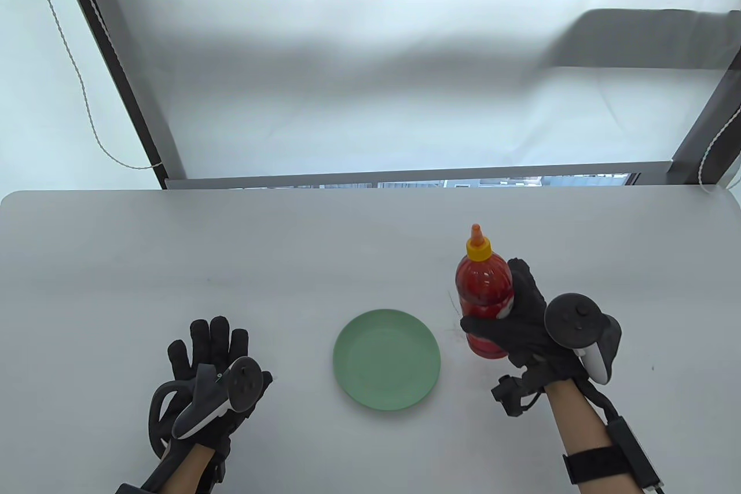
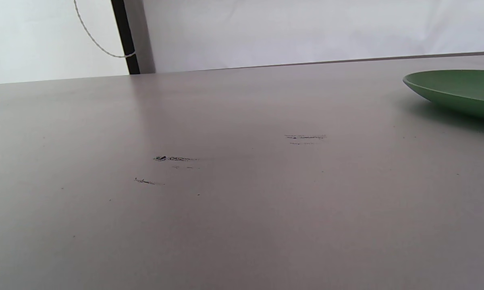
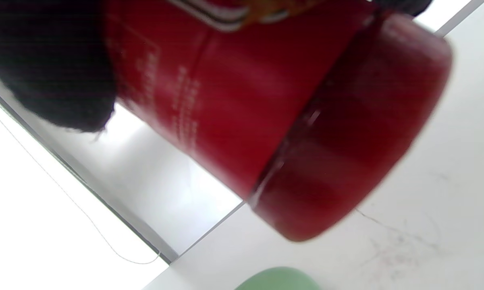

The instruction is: Squeeze ketchup bottle to draw patterns on plate

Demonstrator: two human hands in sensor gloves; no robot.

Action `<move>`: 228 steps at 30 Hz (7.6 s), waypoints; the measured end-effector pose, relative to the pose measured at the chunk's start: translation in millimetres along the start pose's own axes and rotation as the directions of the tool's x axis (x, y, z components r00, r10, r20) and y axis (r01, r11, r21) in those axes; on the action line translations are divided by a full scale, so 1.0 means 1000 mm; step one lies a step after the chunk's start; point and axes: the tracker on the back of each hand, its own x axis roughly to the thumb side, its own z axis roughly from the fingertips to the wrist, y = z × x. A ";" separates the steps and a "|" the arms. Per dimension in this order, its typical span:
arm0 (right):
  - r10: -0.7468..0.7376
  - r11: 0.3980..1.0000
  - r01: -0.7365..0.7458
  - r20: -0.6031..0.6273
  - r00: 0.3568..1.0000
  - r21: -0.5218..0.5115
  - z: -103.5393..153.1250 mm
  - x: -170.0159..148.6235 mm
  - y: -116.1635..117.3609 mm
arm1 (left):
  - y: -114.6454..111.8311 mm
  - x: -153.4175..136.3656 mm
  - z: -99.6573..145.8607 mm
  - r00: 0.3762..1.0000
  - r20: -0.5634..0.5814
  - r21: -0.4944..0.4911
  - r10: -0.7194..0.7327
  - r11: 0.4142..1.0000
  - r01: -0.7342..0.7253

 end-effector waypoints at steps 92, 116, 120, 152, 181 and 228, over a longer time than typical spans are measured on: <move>-0.099 0.987 0.094 0.033 0.994 0.127 0.078 -0.032 0.029 | 0.168 0.250 -0.016 0.707 0.679 0.154 0.197 0.904 -0.400; -0.080 0.989 0.074 0.042 0.996 0.124 0.079 -0.032 0.031 | 0.171 0.245 -0.019 0.726 0.634 0.109 0.267 0.898 -0.426; -0.073 0.990 0.066 0.047 0.996 0.125 0.079 -0.032 0.031 | 0.170 0.241 -0.020 0.735 0.617 0.110 0.281 0.894 -0.434; -0.057 0.988 0.049 0.050 0.997 0.147 0.079 -0.030 0.036 | 0.167 0.231 -0.029 0.628 0.705 -0.063 0.330 0.911 -0.408; -0.036 0.990 0.030 0.041 0.999 0.138 0.079 -0.028 0.037 | 0.103 0.087 -0.003 0.792 0.453 0.133 0.410 0.847 -0.515; 0.904 0.217 -0.974 0.389 0.175 -0.066 -0.010 0.067 0.131 | 0.023 0.024 -0.019 0.823 0.334 0.052 0.460 0.863 -0.503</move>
